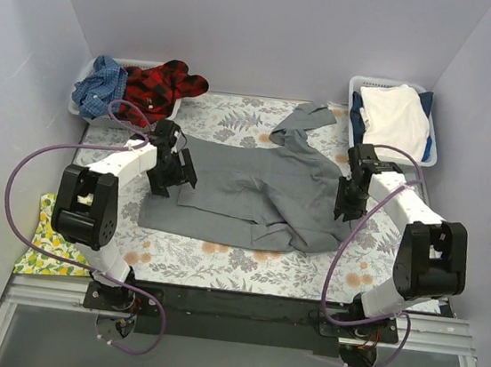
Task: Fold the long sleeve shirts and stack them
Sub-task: Fold the shirt
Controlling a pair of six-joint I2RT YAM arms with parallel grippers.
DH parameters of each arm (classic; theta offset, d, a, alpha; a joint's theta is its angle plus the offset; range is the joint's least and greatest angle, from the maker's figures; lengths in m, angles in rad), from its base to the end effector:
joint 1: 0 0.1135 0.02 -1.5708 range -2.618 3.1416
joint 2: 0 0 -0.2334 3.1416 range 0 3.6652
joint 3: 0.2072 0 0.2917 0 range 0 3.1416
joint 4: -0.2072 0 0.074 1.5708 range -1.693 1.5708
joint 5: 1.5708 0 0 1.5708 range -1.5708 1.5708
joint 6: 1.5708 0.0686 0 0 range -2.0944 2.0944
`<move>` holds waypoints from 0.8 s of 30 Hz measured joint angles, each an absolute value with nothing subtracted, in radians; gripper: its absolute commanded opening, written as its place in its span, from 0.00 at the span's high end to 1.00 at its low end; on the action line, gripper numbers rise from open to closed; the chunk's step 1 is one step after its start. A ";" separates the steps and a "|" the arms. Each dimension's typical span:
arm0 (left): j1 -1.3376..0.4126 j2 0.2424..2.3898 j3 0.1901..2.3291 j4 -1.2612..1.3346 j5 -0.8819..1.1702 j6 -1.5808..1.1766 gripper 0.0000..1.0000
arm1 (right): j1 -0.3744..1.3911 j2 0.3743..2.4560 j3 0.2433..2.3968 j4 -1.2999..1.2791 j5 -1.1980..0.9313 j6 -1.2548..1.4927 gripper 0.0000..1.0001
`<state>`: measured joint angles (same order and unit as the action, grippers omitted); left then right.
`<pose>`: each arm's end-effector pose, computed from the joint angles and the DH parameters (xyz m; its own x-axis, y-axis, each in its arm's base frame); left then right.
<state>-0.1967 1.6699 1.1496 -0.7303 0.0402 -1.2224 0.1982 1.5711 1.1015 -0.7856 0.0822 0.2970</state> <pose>0.3579 -0.0741 0.1206 -0.5130 -0.8554 -0.0716 -0.8040 0.5081 -0.3089 0.3403 0.0626 0.1359 -0.9413 0.1085 -0.3196 0.1090 0.9939 0.0162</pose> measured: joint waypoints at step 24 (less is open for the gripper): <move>-0.117 1.679 1.002 -0.702 0.119 -1.348 0.20 | 0.169 1.777 1.109 -0.788 0.059 0.292 0.67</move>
<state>-0.1165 1.6794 1.0016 -0.7025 0.1188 -1.3483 0.1692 1.7771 1.1091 -0.7876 0.0586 0.2924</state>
